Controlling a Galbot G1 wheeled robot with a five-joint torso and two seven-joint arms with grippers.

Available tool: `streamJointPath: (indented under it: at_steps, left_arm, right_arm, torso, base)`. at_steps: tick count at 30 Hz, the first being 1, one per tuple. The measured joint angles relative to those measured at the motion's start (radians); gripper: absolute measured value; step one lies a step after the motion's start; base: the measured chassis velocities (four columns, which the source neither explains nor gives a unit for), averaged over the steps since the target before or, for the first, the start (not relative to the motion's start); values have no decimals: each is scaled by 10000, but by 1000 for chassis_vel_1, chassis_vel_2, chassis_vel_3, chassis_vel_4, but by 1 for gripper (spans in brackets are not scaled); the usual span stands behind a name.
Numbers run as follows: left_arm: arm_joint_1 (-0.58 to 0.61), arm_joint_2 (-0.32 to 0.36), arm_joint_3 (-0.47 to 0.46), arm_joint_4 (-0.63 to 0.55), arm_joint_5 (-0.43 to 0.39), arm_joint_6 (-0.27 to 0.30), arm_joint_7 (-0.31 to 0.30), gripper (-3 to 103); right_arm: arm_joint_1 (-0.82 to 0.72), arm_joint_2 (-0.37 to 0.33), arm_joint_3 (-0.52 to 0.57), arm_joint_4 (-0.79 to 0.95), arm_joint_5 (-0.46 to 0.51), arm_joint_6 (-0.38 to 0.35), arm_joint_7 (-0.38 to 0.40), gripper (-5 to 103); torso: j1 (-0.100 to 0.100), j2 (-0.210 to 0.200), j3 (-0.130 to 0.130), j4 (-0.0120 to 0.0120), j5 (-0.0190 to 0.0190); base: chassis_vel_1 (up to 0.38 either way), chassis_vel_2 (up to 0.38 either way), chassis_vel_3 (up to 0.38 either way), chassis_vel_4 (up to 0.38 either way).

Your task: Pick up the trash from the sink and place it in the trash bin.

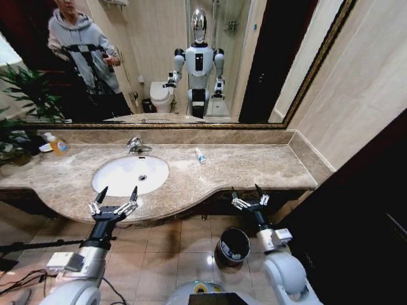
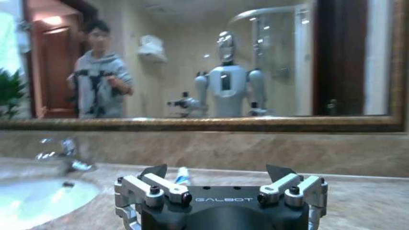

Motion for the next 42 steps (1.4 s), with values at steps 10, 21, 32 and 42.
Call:
streamJointPath:
  at_steps: [10, 21, 32, 42]
  left_arm:
    - [0, 0, 1, 1, 0, 0, 0, 100]
    - [0, 0, 1, 1, 0, 0, 0, 100]
    - [0, 0, 0, 0, 0, 0, 0, 100]
    - [0, -1, 1, 1, 0, 0, 0, 100]
  right_arm:
    - [3745, -738, -2264, -2097, 441, -1638, 12, 100]
    - [7388, -126, -3947, -5769, 954, -2382, 541, 100]
    - [8802, 710, -4234, -7880, 494, -2149, 562, 100]
    - [9465, 1175, -4012, -9628, 317, -1713, 522, 100]
  torso:
    - [1, -1, 1, 2, -2]
    - [2, -1, 0, 0, -1]
    - [1, -1, 0, 1, -2]
    - [1, -1, 0, 0, -1]
  base:
    - [0, 0, 0, 0]
    - [0, 0, 0, 0]
    - [0, 0, 0, 0]
    - [0, 0, 0, 0]
